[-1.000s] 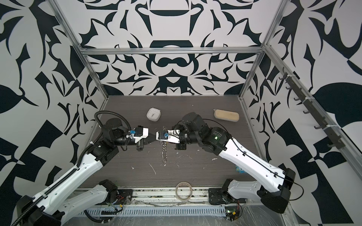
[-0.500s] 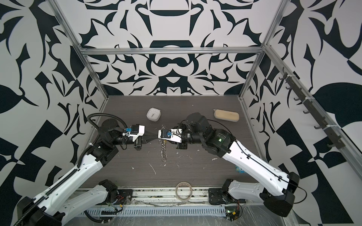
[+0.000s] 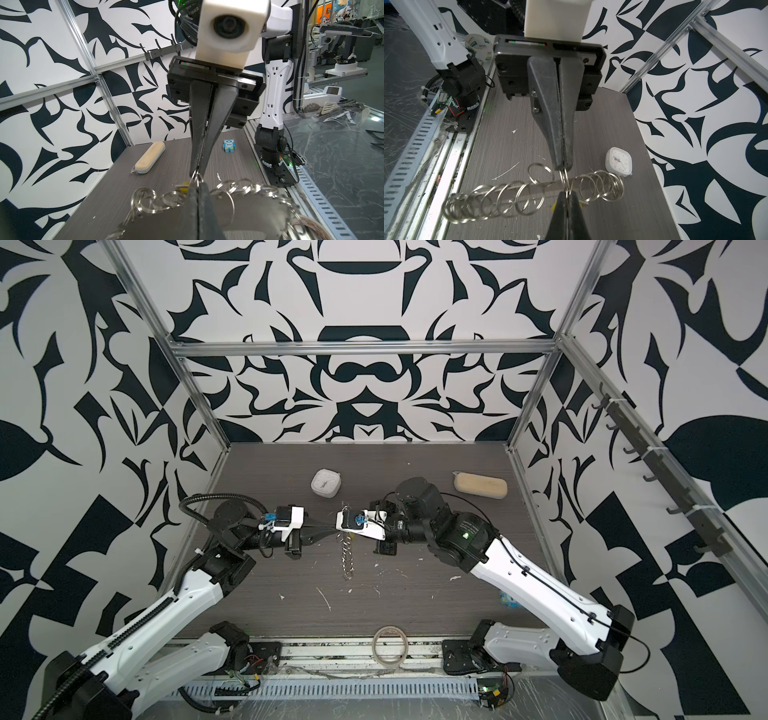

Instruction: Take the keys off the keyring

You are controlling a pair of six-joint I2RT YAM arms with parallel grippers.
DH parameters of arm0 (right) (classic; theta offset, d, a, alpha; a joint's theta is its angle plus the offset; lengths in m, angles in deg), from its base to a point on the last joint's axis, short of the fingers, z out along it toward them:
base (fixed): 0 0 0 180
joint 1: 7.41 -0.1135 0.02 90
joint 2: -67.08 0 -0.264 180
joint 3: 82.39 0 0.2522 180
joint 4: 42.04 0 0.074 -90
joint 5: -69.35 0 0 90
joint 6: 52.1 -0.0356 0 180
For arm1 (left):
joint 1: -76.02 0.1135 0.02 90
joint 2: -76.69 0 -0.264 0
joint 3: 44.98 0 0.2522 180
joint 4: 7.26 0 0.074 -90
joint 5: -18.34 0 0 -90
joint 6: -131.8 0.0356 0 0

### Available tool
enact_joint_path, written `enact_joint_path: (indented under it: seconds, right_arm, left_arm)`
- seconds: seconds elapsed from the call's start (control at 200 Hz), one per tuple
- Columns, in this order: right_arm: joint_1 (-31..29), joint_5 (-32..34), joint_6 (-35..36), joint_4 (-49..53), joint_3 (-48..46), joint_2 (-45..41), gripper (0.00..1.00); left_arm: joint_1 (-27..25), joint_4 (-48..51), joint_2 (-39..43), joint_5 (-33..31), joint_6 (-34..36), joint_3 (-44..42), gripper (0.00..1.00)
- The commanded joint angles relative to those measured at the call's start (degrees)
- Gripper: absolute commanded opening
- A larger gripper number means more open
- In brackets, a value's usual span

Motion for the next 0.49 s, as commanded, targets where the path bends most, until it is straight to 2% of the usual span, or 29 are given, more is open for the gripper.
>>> enact_joint_path:
  seconds: [0.0, 0.49]
  right_arm:
    - [-0.2, -1.4, -0.5, 0.2, -0.9, 0.3, 0.00]
    - [1.6, 2.6, -0.2, 2.9, -3.9, -0.8, 0.00]
  left_arm:
    - [0.2, -7.4, 0.4, -1.2, -2.5, -0.6, 0.00]
    - [1.3, -8.5, 0.7, -0.8, -4.3, -0.3, 0.00]
